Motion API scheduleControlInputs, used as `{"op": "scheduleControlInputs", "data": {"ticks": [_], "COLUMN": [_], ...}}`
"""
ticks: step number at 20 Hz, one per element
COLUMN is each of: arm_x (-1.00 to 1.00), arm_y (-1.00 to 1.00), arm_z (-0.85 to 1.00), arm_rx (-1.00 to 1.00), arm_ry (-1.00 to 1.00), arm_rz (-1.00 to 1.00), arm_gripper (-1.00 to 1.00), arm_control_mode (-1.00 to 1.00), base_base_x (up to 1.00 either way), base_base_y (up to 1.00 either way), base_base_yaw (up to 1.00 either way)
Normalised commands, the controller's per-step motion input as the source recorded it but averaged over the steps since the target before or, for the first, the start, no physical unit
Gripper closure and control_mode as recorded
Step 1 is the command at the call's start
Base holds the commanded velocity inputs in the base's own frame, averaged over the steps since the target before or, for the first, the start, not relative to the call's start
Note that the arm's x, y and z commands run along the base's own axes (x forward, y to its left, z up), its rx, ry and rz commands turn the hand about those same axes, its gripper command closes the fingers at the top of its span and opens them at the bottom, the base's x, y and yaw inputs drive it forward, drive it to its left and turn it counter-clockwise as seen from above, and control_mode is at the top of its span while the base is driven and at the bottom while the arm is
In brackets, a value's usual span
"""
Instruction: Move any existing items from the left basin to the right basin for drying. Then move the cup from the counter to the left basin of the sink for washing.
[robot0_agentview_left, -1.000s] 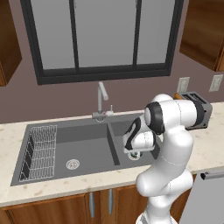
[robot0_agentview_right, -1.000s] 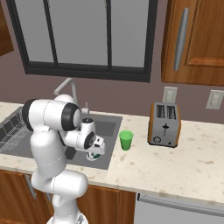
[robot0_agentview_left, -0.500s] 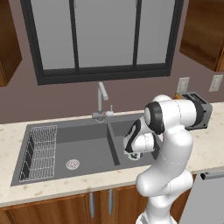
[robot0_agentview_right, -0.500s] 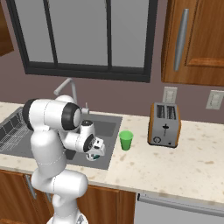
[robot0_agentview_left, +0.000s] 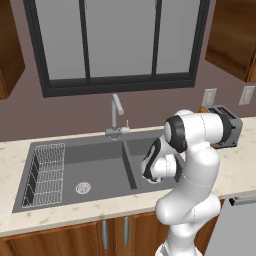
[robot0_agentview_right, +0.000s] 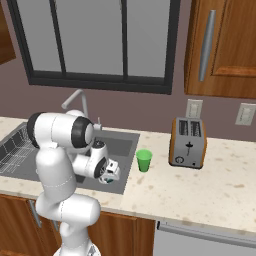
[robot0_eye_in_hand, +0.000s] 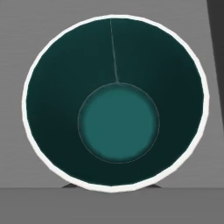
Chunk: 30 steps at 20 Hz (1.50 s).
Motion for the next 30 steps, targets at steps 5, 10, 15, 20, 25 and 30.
{"op": "scheduleControlInputs", "data": {"ticks": [5,10,15,20,25,30], "arm_x": [0.0,-0.01,-0.05,0.0,0.0,0.0], "arm_y": [0.01,0.0,0.0,0.0,0.0,0.0], "arm_z": [-0.04,0.0,0.08,0.19,0.27,0.35], "arm_rx": [0.0,0.0,0.0,0.0,0.0,0.0], "arm_ry": [0.0,0.0,0.0,0.0,0.0,0.0], "arm_rz": [0.0,0.01,0.0,0.0,0.0,0.0], "arm_gripper": [-1.0,-1.0,-1.0,-1.0,-1.0,-1.0], "arm_control_mode": [-1.0,-1.0,-1.0,-1.0,-1.0,-1.0], "base_base_x": [0.0,0.0,0.0,0.0,0.0,0.0], "base_base_y": [0.0,0.0,0.0,0.0,0.0,0.0], "base_base_yaw": [0.0,0.0,0.0,0.0,0.0,0.0]}}
